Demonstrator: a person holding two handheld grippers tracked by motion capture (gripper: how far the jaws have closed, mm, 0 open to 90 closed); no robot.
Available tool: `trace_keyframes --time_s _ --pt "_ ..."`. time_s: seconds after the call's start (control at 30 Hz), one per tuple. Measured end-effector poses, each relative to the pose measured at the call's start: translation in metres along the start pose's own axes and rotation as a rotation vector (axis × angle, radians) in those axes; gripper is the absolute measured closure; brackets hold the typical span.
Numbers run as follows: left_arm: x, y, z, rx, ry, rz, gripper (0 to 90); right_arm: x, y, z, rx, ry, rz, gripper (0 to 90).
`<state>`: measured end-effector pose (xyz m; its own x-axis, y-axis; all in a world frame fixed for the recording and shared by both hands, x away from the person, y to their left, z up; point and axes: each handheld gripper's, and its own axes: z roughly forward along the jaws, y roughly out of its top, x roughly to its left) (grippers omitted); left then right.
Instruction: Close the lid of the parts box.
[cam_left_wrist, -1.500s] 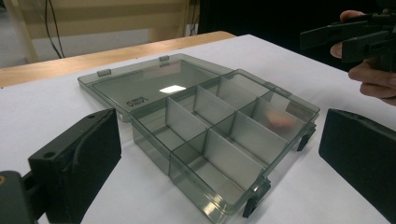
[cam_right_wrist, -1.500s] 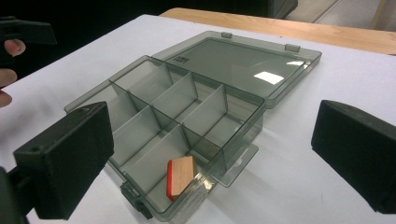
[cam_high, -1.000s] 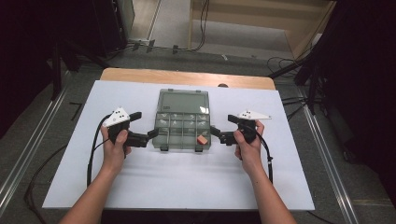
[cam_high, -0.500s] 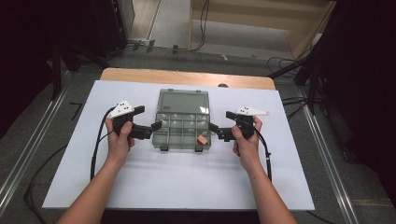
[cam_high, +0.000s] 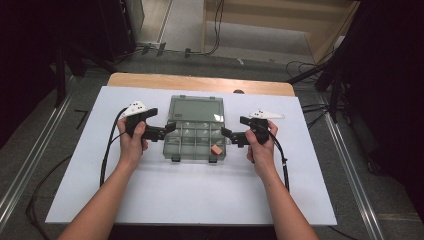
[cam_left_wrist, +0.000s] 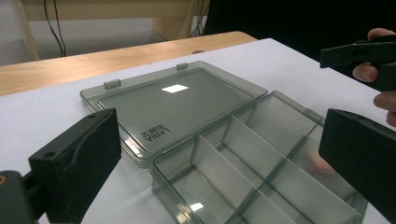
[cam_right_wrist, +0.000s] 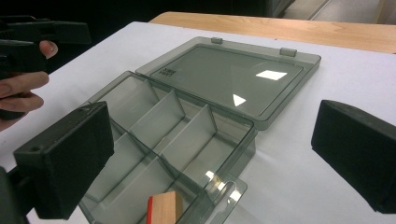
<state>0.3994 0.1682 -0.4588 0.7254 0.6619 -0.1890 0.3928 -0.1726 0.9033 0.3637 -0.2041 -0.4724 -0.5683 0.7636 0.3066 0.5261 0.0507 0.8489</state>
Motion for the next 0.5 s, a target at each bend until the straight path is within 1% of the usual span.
trace_keyframes --time_s 0.07,0.27,0.37,0.43,0.5 --pt "0.002 0.000 0.003 0.004 0.004 -0.001 0.0 -0.001 0.000 0.002 0.002 -0.004 0.001 0.0" --pt "0.009 0.002 0.014 0.014 0.013 -0.025 0.0 -0.006 0.004 0.007 0.011 -0.005 0.012 0.0" --pt "0.014 0.003 0.016 0.009 0.023 -0.034 0.0 -0.009 0.006 0.011 0.018 -0.007 0.017 0.0" --pt "0.018 0.004 0.017 0.003 0.020 -0.054 0.0 -0.010 0.006 0.012 0.018 -0.004 0.023 0.0" --pt "0.022 0.005 0.017 -0.006 0.005 -0.083 0.0 -0.012 0.007 0.014 0.016 -0.002 0.028 0.0"
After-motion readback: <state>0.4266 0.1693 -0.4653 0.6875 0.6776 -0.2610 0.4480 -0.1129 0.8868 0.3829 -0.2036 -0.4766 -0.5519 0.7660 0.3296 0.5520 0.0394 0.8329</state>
